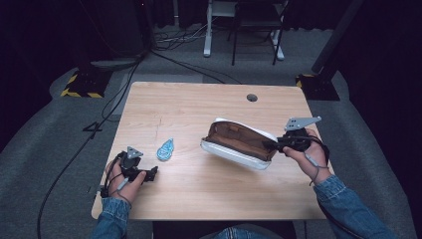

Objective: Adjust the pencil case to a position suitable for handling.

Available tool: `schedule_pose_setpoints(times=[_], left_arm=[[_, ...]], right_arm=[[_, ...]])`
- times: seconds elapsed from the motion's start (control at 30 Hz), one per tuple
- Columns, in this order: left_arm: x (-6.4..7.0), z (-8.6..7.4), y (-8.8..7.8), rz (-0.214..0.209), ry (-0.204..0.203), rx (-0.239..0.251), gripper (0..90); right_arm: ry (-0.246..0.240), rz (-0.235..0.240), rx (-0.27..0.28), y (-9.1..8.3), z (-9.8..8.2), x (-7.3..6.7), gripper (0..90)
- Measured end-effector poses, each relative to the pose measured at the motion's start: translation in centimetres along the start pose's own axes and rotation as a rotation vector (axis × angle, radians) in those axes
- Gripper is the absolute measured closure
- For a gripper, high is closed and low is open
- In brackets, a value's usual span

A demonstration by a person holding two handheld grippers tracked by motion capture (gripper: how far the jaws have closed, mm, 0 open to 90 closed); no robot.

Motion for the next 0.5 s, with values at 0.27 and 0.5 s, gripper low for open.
schedule_pose_setpoints(times=[0.27, 0.5], left_arm=[[0.0, 0.0, 0.0, 0.001, 0.002, 0.000, 0.1], [0.0, 0.0, 0.0, 0.000, 0.002, 0.001, 0.1]], right_arm=[[-0.005, 0.042, -0.014, 1.2, -1.1, -1.4, 85.9], [0.004, 0.075, -0.029, 2.4, -2.3, -2.2, 85.8]])
Point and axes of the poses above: each handheld gripper's, and its own axes: y roughly forward along the jaws, z roughly out of its top, x roughly to its right, the point moved 10 cm from there along y, roughly forward along the jaws, and after that the axes turned 9 degrees about -x, right-handed, at the moved point
